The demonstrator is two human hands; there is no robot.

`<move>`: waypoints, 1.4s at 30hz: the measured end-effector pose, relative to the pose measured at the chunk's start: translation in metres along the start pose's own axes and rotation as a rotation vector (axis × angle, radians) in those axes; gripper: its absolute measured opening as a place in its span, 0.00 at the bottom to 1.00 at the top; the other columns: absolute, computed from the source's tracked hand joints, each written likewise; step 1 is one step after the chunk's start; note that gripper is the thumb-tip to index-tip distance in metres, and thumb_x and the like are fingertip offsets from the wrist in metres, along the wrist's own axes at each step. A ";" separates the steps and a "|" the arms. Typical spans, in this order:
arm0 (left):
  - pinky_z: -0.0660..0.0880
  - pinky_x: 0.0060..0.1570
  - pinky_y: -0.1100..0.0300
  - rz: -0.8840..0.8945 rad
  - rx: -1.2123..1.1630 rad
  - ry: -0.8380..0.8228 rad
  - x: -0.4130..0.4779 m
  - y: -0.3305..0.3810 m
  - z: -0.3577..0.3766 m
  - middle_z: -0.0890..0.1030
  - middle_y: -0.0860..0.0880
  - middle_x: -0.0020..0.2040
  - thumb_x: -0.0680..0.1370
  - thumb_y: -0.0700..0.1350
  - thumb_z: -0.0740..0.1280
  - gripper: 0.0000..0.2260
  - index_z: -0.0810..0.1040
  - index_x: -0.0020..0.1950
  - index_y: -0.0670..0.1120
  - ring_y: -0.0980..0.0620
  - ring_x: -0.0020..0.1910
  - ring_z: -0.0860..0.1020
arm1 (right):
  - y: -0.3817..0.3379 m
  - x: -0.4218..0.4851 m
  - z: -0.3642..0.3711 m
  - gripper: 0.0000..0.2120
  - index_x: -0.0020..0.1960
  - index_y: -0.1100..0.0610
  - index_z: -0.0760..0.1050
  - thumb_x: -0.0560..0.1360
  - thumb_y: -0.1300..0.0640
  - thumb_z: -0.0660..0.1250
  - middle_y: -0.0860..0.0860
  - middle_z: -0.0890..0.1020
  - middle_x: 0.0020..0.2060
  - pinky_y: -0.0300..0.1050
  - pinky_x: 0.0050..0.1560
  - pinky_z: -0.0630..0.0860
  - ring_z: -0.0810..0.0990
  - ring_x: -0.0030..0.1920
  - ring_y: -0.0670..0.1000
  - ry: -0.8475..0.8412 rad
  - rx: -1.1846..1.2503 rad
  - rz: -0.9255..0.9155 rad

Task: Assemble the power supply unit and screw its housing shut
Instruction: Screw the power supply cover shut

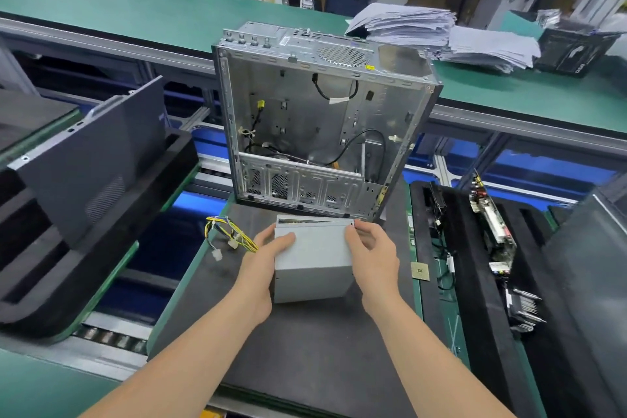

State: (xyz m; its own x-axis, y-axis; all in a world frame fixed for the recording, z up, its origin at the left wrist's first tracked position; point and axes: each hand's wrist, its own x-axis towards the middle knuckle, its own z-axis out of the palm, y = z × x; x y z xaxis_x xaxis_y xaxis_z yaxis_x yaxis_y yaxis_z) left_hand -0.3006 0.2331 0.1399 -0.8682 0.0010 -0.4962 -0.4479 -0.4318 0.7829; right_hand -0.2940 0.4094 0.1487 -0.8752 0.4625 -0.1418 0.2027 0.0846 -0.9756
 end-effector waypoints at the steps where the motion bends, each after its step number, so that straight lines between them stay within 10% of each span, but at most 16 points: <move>1: 0.77 0.29 0.65 0.010 -0.001 -0.002 0.000 -0.001 -0.001 0.87 0.52 0.55 0.76 0.47 0.74 0.21 0.78 0.69 0.56 0.56 0.43 0.87 | 0.000 0.001 0.000 0.09 0.59 0.45 0.82 0.80 0.49 0.72 0.41 0.85 0.52 0.35 0.48 0.74 0.81 0.54 0.36 -0.007 0.010 0.012; 20: 0.77 0.42 0.56 0.041 0.063 0.060 0.002 -0.006 -0.001 0.87 0.58 0.54 0.72 0.58 0.77 0.18 0.80 0.61 0.63 0.53 0.53 0.85 | -0.006 0.026 -0.004 0.09 0.57 0.43 0.81 0.80 0.53 0.68 0.43 0.83 0.57 0.59 0.65 0.76 0.80 0.61 0.52 -0.156 -0.019 0.214; 33: 0.76 0.29 0.62 0.038 0.037 0.105 0.008 -0.002 0.000 0.88 0.55 0.49 0.72 0.55 0.79 0.15 0.82 0.57 0.58 0.54 0.42 0.85 | -0.001 0.023 0.001 0.04 0.53 0.42 0.78 0.83 0.48 0.64 0.36 0.83 0.40 0.47 0.42 0.69 0.78 0.45 0.48 -0.172 -0.074 0.083; 42: 0.76 0.46 0.53 0.094 0.067 0.049 0.005 -0.003 0.001 0.85 0.55 0.58 0.75 0.57 0.76 0.16 0.79 0.61 0.58 0.50 0.56 0.83 | 0.000 0.012 0.015 0.03 0.50 0.42 0.77 0.79 0.46 0.65 0.31 0.80 0.44 0.43 0.38 0.68 0.75 0.45 0.31 -0.030 -0.255 -0.131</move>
State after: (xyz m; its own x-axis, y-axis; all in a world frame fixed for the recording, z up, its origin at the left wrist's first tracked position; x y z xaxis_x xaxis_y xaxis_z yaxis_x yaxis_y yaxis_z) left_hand -0.3034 0.2349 0.1357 -0.8963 -0.0813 -0.4360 -0.3798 -0.3671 0.8491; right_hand -0.3107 0.4019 0.1441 -0.9131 0.4069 -0.0261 0.1878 0.3629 -0.9127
